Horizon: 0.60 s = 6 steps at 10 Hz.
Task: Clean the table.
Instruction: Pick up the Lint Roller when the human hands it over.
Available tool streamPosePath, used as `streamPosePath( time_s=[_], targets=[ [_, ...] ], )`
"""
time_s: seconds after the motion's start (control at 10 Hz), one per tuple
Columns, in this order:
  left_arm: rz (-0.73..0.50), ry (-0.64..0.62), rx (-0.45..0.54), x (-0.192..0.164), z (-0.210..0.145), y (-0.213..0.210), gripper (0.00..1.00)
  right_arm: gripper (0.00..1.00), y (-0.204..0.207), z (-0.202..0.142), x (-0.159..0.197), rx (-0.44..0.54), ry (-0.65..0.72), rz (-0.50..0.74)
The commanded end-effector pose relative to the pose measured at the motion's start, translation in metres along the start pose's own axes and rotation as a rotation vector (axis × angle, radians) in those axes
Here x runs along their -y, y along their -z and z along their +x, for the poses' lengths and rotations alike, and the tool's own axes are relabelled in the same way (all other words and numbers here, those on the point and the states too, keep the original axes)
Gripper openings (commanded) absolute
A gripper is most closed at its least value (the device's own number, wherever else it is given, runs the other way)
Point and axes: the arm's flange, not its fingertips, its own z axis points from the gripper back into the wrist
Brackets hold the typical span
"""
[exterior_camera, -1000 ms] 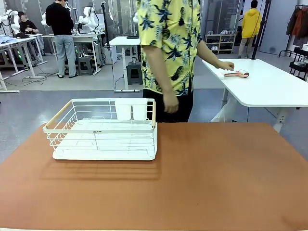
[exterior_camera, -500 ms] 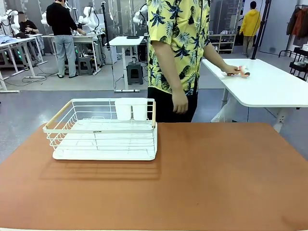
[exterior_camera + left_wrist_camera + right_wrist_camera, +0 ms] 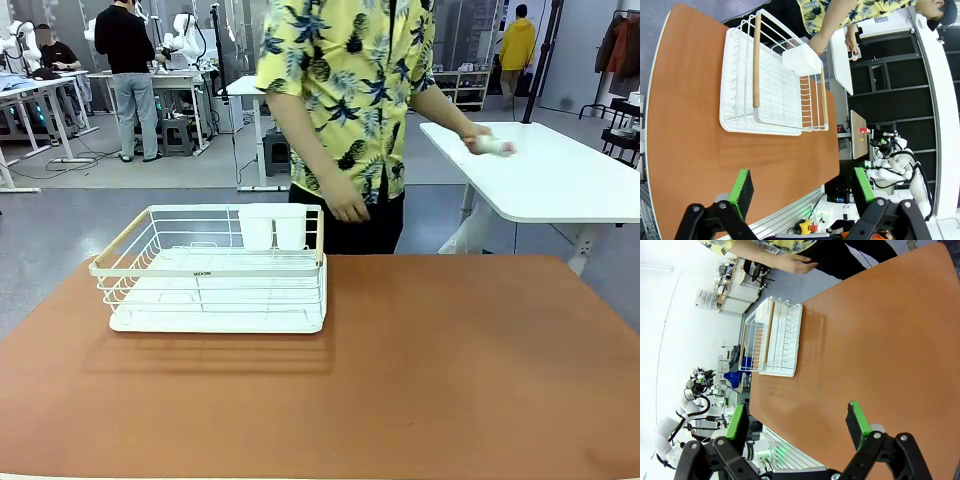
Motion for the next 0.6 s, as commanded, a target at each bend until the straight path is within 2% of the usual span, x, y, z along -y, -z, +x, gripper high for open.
streamPosePath(
  time_s=[0.0, 0.5],
  targets=[
    [-0.021, 0.018, 0.006, 0.0008, -0.0017, -0.0031, 1.0, 1.0, -0.0001, 0.0014, -0.0008, 0.009, -0.006, 0.015],
    [-0.021, 0.018, 0.006, 0.0008, -0.0017, -0.0031, 1.0, 1.0, -0.0001, 0.0014, -0.0008, 0.009, -0.006, 0.015]
  ],
)
